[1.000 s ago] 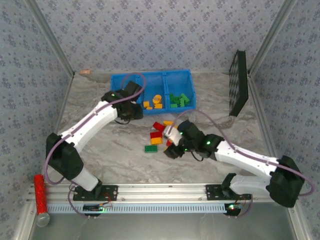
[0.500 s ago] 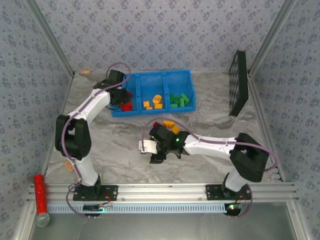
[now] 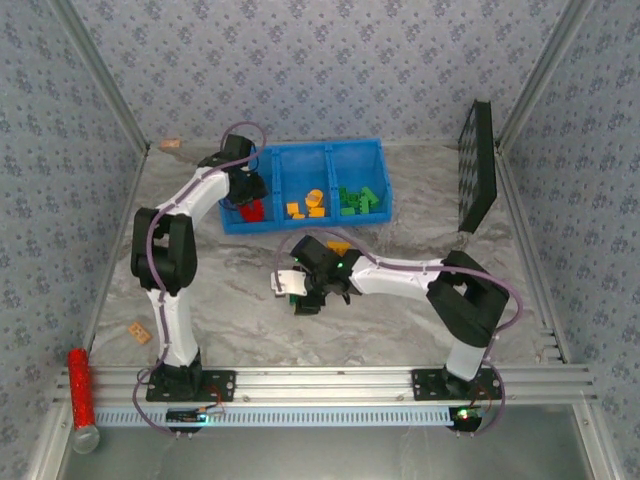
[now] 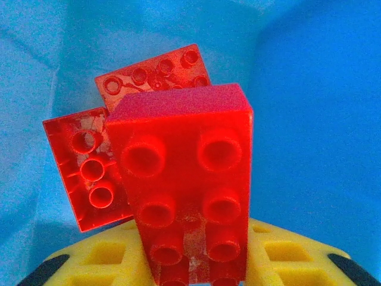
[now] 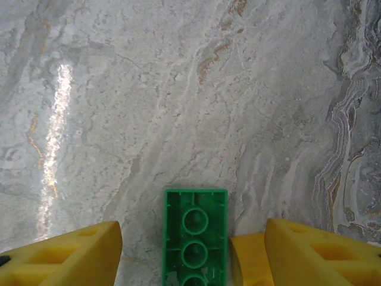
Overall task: Sort the legos into containers by color
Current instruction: Place the lego in the container, then pick up the lego from the bottom-center of the table.
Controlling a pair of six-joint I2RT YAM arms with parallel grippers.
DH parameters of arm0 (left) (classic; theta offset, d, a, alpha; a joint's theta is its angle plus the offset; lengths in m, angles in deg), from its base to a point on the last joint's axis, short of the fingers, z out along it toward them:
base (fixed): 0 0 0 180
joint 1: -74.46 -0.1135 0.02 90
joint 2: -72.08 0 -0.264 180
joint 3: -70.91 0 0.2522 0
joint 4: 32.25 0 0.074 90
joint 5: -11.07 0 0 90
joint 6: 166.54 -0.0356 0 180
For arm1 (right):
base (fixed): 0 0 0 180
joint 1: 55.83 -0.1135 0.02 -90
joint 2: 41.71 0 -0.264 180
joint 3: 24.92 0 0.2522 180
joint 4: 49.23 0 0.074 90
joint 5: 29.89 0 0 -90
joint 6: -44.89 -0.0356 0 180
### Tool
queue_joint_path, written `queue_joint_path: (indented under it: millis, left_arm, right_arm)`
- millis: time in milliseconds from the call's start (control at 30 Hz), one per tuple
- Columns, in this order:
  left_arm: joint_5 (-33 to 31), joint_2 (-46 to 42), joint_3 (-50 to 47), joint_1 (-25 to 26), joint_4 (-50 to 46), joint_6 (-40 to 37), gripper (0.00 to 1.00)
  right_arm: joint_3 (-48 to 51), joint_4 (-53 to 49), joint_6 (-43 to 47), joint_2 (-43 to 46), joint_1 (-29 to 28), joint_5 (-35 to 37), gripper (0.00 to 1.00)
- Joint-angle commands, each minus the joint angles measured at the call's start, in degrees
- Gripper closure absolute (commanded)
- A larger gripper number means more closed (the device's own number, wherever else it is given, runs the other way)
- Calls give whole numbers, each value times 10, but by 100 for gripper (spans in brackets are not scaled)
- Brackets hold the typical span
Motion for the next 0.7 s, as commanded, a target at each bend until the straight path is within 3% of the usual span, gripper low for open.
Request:
queue_joint_path:
  millis: [0,233,400,667]
  left_arm:
    - [11,9,21,-1,-5,-9,61]
    - [12,6,12,-1,1,-7,50]
    - [21,-6,12,-2,10,1,49]
    - [31,-50,18,-2,6,7,49]
  right_arm:
    - [-23,-14,20,-19,2,-21,34]
    - [-28,-11,23,-37,5,-23,33]
    - [-19,11,24,-45,8,-10,27]
    - [-30,8,24,-67,23,-29,28]
